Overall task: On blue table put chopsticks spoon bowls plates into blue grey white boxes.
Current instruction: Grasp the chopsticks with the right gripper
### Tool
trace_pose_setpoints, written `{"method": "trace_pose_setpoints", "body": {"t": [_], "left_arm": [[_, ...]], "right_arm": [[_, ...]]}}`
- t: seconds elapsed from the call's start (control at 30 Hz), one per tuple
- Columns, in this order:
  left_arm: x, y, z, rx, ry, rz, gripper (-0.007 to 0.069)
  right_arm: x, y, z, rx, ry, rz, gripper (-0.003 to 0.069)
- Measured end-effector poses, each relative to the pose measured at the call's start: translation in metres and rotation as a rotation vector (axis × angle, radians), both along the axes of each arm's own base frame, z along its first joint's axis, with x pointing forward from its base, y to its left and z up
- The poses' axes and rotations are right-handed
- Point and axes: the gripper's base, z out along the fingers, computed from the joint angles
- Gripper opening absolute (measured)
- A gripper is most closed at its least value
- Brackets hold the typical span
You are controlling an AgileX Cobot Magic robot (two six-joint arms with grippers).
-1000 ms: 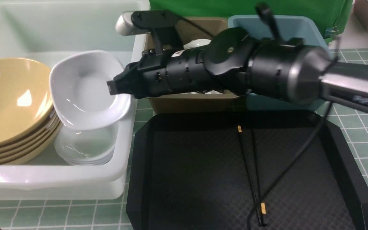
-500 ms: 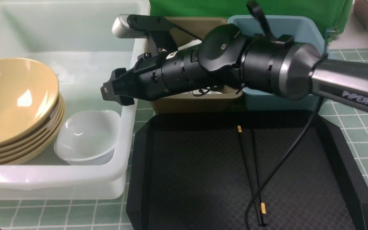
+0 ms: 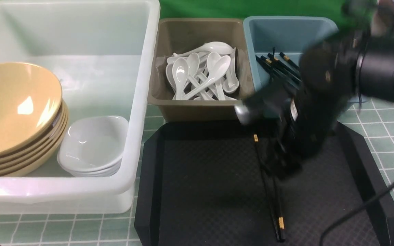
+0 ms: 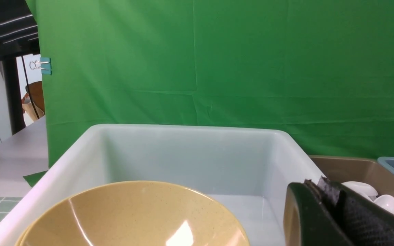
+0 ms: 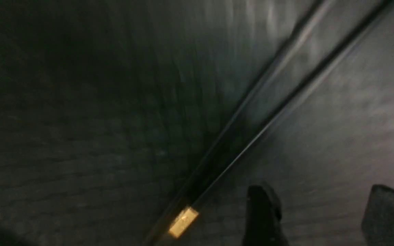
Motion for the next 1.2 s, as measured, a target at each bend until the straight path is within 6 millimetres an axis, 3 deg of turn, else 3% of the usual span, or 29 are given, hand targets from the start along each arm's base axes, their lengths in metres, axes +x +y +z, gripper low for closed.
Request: {"method": "trace_pose_setpoints", "body": {"t": [0.13,0.33,0.67,1.0,1.13,1.2], "left_arm": [[0.0,0.0,0.0,0.0,0.003,-0.002,0.0005],[0.0,-0.001,-0.001,0.001,0.013,-0.009,0.0005],[0.001,0.0,-0.007,0.0,0.021,-0.002,0.0005],[0.001,0.001,-0.005,-0.001,0.005,0.01,0.0005],[0.001,0.001,-0.005,-0.001,0.005,0.01,0.0005],[0.001,0.001,-0.005,-0.002,0.005,0.01,0.0005]], "right_arm": [[0.002,-0.011,-0.028,0.035,-0.032,-0.087,0.0321],[0.009,-0.008,-0.03,0.093,-0.096,-0.15,0.025],[0.016,-0.004,-0.029,0.159,-0.165,-0.209,0.0269],[0.018,-0.001,-0.044,0.141,-0.113,-0.19,0.0261],[0.018,-0.001,-0.044,0.114,-0.107,-0.114,0.0197],[0.015,-0.003,-0.044,0.084,-0.08,-0.058,0.01]]}}
